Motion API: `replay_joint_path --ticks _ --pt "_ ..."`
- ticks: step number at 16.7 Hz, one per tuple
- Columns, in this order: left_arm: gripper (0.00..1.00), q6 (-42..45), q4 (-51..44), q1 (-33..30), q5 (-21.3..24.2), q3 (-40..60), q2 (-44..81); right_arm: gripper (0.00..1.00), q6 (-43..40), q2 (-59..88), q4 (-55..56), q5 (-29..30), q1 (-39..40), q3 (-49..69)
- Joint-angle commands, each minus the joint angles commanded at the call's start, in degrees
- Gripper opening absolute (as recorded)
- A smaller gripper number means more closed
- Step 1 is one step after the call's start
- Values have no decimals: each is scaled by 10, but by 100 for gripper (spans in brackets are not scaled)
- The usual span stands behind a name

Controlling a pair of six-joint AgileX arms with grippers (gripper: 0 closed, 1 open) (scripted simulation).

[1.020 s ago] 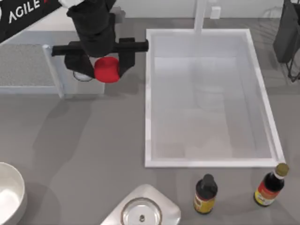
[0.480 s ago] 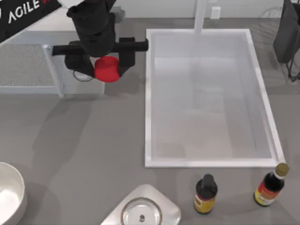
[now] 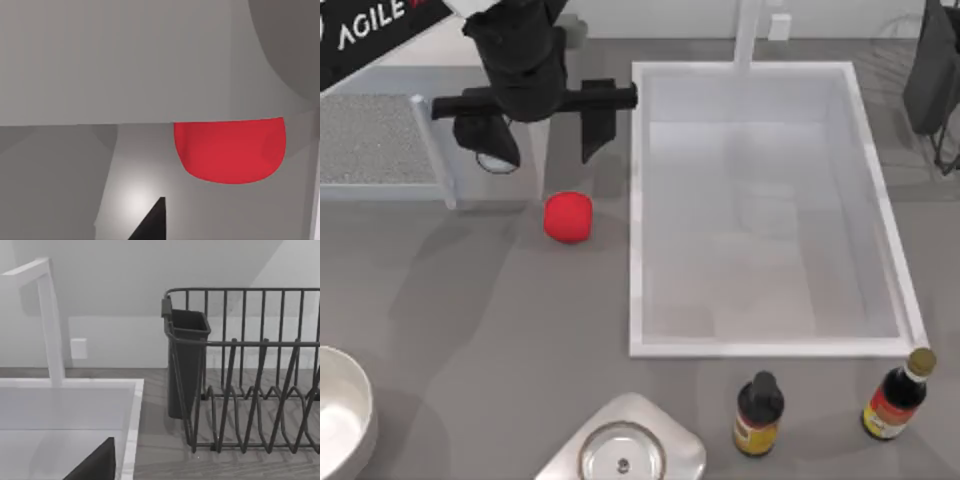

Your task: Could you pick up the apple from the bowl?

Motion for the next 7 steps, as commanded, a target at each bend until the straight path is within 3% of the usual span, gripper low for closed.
replay_joint_path --ticks 2,7 --pt "100 0 0 0 0 0 0 100 0 0 0 0 0 0" --pt "100 0 0 0 0 0 0 100 0 0 0 0 0 0"
